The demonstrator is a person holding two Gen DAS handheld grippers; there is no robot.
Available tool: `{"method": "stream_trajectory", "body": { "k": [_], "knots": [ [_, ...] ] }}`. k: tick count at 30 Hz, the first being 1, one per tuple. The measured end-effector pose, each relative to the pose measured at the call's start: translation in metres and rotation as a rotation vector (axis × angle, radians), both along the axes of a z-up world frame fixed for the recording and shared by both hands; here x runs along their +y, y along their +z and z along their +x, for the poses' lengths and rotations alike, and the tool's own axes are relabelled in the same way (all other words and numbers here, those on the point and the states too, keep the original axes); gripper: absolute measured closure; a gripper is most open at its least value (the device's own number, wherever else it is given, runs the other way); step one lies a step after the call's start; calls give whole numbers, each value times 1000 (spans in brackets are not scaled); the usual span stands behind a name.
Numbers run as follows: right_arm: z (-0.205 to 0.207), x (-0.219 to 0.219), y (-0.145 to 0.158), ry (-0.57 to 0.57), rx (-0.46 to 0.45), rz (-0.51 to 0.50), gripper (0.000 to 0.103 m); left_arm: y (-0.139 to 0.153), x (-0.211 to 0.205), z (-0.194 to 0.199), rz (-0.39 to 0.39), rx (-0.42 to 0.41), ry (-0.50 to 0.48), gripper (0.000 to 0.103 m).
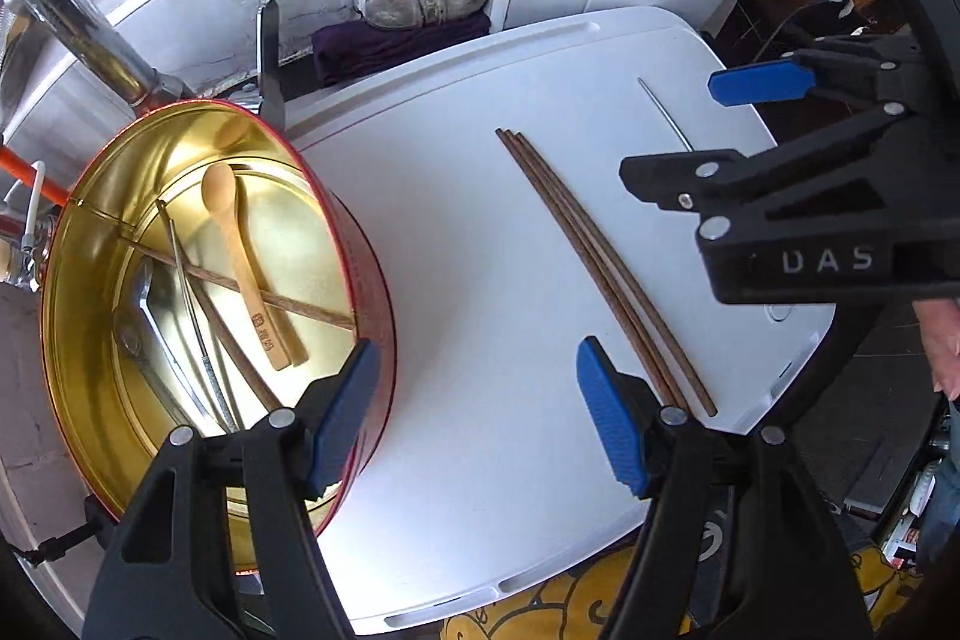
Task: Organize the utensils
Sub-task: 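Withdraw both tools from the tin back over the board, then move both tools toward the wooden chopsticks and the metal chopstick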
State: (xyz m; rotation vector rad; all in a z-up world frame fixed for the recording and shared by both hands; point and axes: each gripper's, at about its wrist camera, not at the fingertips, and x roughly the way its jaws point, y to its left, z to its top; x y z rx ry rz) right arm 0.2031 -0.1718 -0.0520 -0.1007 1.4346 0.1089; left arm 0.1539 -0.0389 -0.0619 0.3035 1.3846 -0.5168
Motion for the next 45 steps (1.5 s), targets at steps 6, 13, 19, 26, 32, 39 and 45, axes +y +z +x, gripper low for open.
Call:
{"method": "stream_trajectory", "body": {
  "k": [6, 13, 19, 26, 32, 39, 45],
  "knots": [
    [2, -43, -21, -50, 36, -16, 22, -27, -34, 1, 10, 66, 17, 35],
    [4, -76, -43, -76, 62, -11, 22, -62, -46, 14, 18, 144, 118, 35],
    [7, -89, -63, -99, 85, -25, 22, -84, -51, 23, 35, 177, 186, 35],
    [11, -97, -77, -113, 103, -18, 22, -95, -59, 27, 46, 184, 217, 35],
    [13, -100, -79, -116, 105, -11, 22, -93, -54, 31, 46, 179, 229, 35],
    [14, -101, -82, -118, 108, -10, 22, -94, -54, 31, 81, 163, 225, 35],
    [13, -98, -86, -110, 119, -33, 22, -97, -60, 34, 82, 169, 233, 34]
  ]
}}
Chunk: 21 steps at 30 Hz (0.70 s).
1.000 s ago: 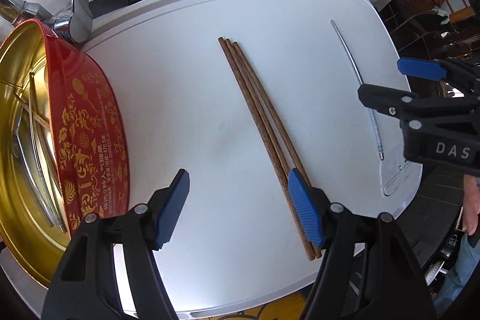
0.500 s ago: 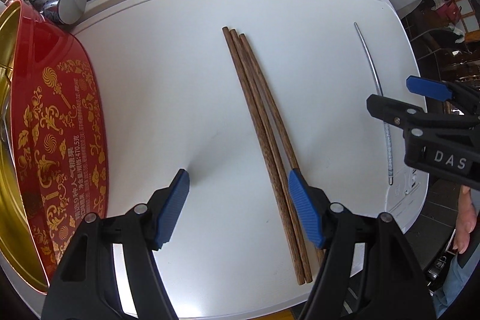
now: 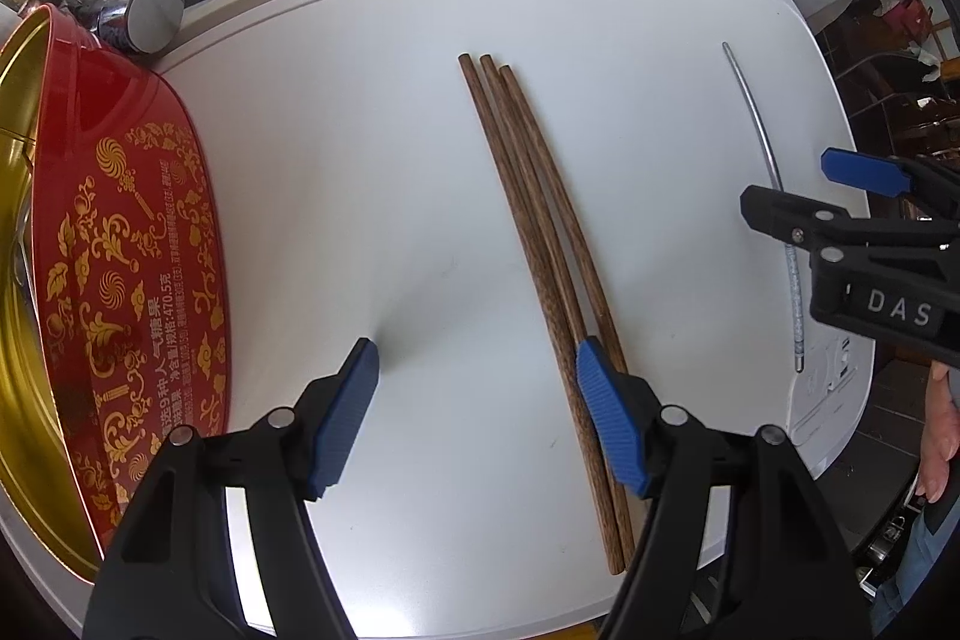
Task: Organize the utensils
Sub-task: 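Move both tools toward the wooden chopsticks and the metal chopstick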
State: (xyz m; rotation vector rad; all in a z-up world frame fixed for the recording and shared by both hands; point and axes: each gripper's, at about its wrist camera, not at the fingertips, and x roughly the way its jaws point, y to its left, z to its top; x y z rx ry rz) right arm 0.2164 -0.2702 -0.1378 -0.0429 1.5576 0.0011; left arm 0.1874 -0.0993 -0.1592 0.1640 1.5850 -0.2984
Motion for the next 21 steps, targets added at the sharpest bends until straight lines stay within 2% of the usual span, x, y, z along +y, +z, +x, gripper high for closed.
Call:
{"method": "stream_trajectory", "body": {
  "k": [3, 8, 18, 20, 21],
  "knots": [
    [0, 3, -4, 20, 18, -12, 22, -4, 8, 2, 8, 20, 25, 28],
    [1, 5, -4, 26, 20, -21, 15, -13, -5, 11, 28, 73, -36, 22],
    [3, 14, -2, 52, 2, -89, 12, -20, -13, 35, 46, 119, -35, 19],
    [6, 18, -6, 62, 28, -119, 12, -21, -15, 38, 49, 121, -36, 18],
    [5, 16, -6, 70, 39, -127, 12, -12, -31, 35, 50, 122, -34, 18]
  ]
}}
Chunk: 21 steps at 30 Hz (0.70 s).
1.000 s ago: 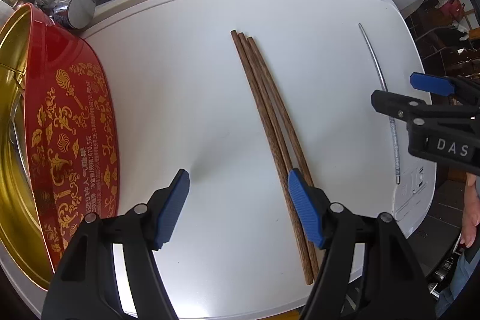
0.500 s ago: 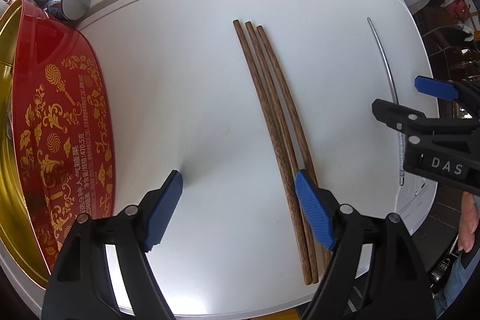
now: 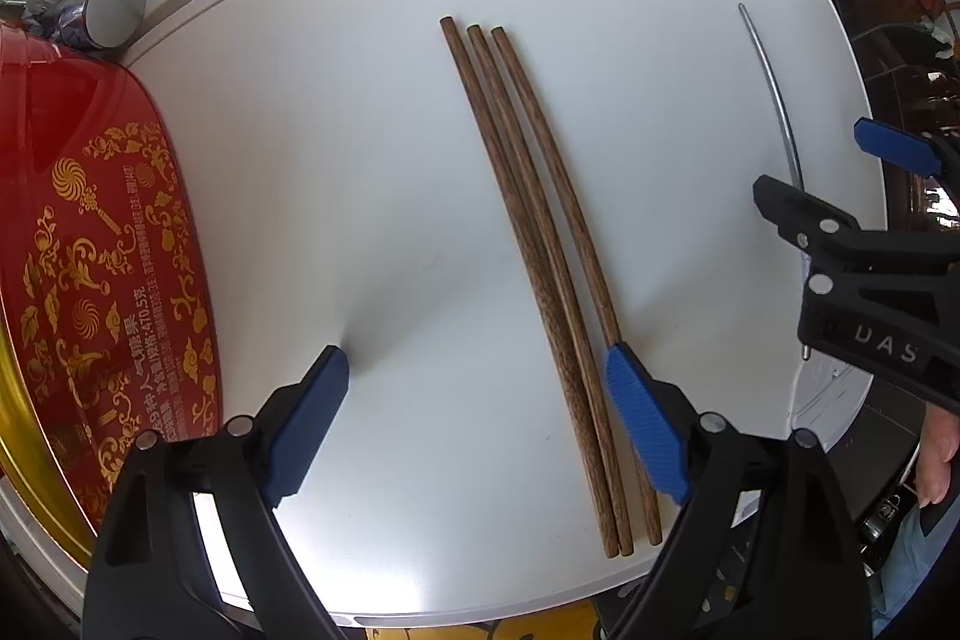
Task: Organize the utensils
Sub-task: 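Move both tools toward the wooden chopsticks and the metal chopstick, then grasp a wooden chopstick with the left tool while the right tool grasps the metal chopstick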
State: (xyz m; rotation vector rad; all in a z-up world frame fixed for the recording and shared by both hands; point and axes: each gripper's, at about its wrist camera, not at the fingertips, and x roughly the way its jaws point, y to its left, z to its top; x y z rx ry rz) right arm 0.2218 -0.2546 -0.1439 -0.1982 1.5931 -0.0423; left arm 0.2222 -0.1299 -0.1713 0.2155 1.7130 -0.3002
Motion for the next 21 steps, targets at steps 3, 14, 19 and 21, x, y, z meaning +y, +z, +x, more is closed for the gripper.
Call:
{"method": "stream_trajectory", "body": {
  "k": [3, 14, 19, 21],
  "knots": [
    [0, -4, 1, -19, -6, 3, 12, -2, -10, 4, 3, -1, 3, 17],
    [3, -15, -3, -42, 22, 44, 12, 0, -23, 11, 9, -7, 15, 17],
    [2, -12, 0, -24, 4, 54, 12, 10, -12, 6, 2, -26, 23, 17],
    [2, -10, 1, -15, -1, 49, 12, 12, -10, 6, 14, -41, 27, 17]
  ]
}}
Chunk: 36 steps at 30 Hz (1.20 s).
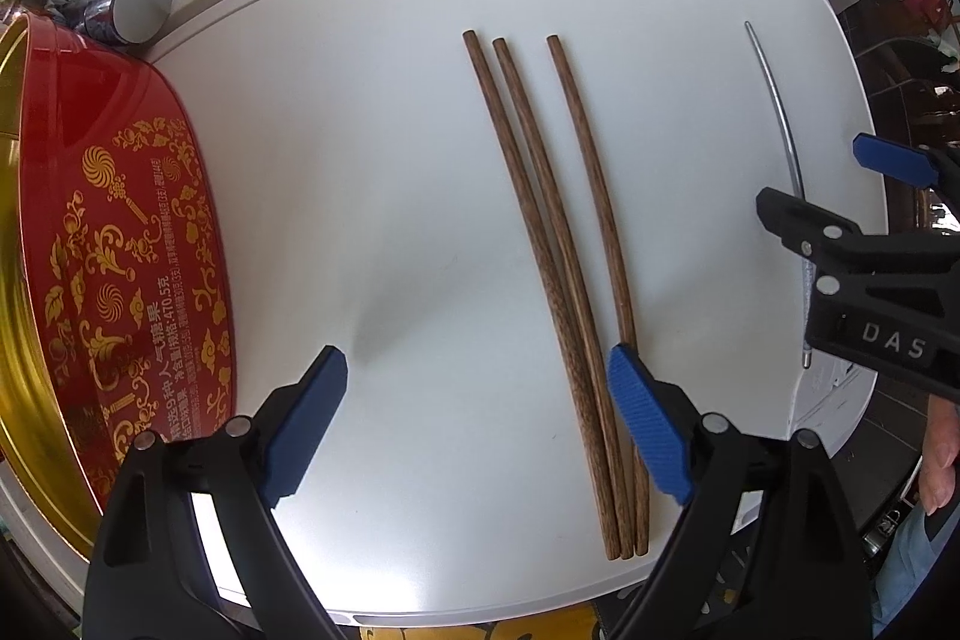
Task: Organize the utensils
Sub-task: 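Grasp a wooden chopstick with the left tool while the right tool grasps the metal chopstick, then carry both chopsticks over the red tin with both tools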
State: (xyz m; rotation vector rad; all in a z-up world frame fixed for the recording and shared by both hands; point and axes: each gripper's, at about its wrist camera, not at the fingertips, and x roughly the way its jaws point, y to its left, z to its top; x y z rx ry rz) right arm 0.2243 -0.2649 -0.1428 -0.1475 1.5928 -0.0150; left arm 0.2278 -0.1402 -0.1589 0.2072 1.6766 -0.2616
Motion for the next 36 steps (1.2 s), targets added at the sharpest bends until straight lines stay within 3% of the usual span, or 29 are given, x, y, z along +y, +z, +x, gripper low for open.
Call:
{"method": "stream_trajectory", "body": {
  "k": [9, 20, 27, 30, 31, 32, 33, 34, 35, 36],
  "knots": [
    [-1, 8, 4, 1, -1, 6, 12, 11, 7, 7, 6, -52, 28, 17],
    [0, 6, -1, 7, 7, 11, 12, 1, 7, 0, 21, -44, 44, 17],
    [-8, 0, -6, -25, 28, 78, 14, -6, -2, -16, 28, -42, 36, 17],
    [-15, -1, 2, -57, 13, 88, 35, -4, -2, -28, 20, -67, 27, 24],
    [-18, -1, 5, -63, 10, 89, 52, -2, -2, -31, 17, -74, 27, 27],
    [-21, 0, 7, -66, 13, 92, 78, 1, 1, -35, 14, -83, 26, 36],
    [-24, 1, 7, -70, 26, 99, 91, 4, 1, -37, 9, -95, 24, 52],
    [-26, 2, 8, -75, 27, 111, 97, 8, 1, -39, 0, -105, 18, 65],
    [-29, 3, 8, -73, 15, 109, 97, 10, 2, -41, -21, -98, 13, 93],
    [-31, 5, 9, -70, 4, 106, 97, 9, 4, -42, -42, -81, 19, 96]
  ]
}}
